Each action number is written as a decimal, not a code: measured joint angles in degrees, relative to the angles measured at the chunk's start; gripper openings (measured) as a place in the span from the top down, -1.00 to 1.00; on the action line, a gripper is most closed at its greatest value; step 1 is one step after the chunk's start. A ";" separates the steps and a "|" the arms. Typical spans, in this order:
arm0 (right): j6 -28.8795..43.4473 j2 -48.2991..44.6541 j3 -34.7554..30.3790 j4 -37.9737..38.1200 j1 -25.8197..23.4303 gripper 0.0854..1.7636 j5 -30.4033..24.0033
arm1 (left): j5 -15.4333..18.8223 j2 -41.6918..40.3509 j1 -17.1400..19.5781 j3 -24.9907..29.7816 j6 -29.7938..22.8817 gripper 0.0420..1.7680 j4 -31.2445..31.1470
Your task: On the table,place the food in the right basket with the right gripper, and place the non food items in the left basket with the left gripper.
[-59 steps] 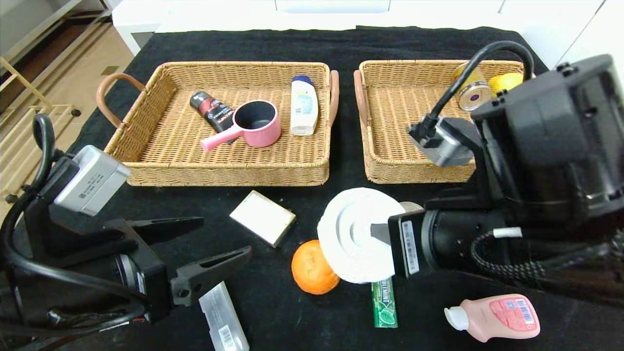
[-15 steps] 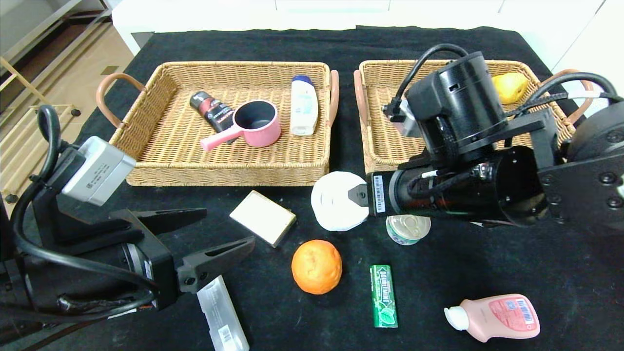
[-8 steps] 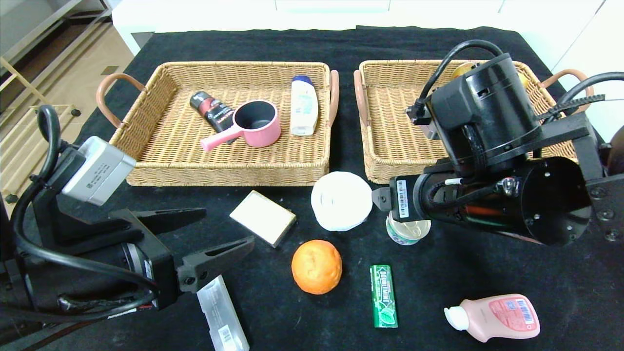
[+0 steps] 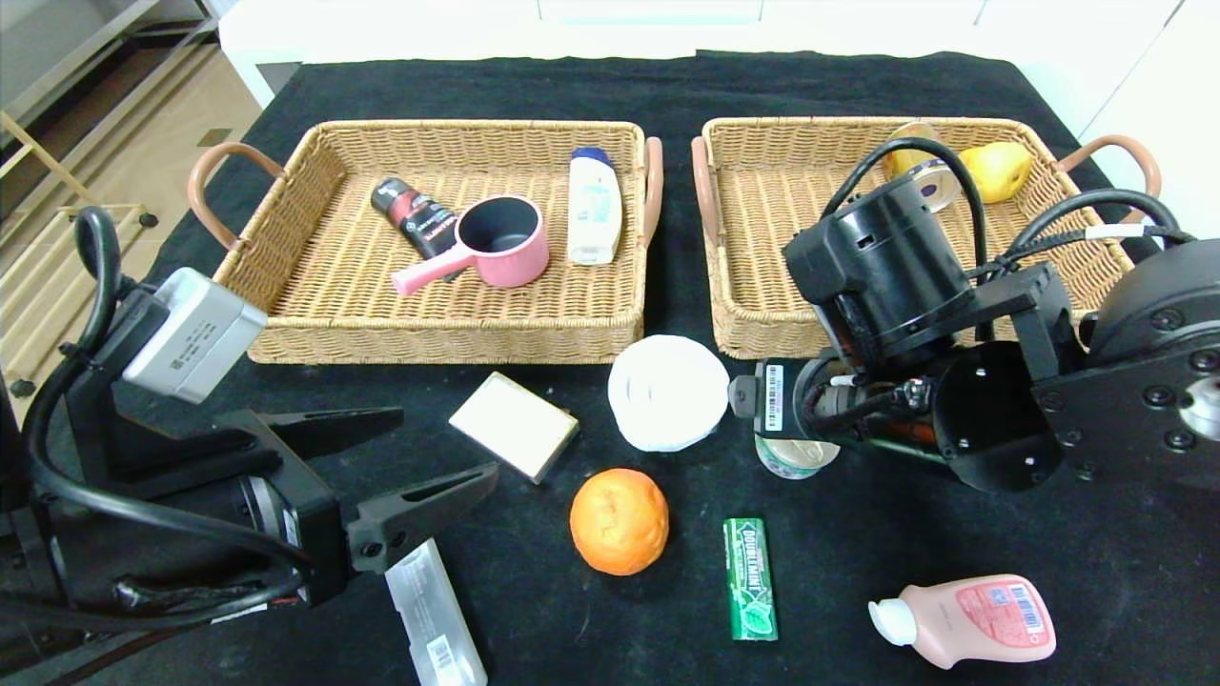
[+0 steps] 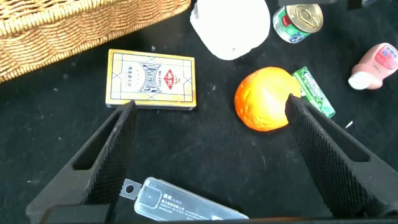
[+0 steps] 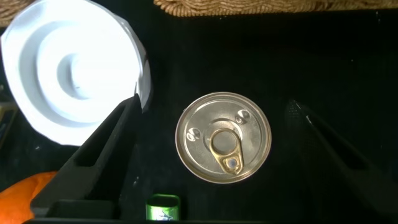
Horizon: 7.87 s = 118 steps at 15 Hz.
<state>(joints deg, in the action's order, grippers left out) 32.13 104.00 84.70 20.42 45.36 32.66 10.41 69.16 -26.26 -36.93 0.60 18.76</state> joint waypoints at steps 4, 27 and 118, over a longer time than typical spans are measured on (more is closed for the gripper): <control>0.74 0.30 0.00 0.11 -0.88 -0.91 0.02 | 0.02 0.05 -0.02 0.00 0.02 -0.94 0.00; 2.27 4.90 -2.40 -0.55 -2.95 -0.35 0.33 | -0.11 -0.20 0.07 0.11 0.37 -0.94 0.02; 2.29 -0.50 -8.29 4.91 11.53 -0.92 -0.57 | -0.20 -1.93 2.69 -0.12 2.34 -0.94 0.28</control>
<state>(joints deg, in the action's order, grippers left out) 34.43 103.50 76.41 25.33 56.89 32.09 10.22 67.23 -23.56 -37.05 2.94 19.04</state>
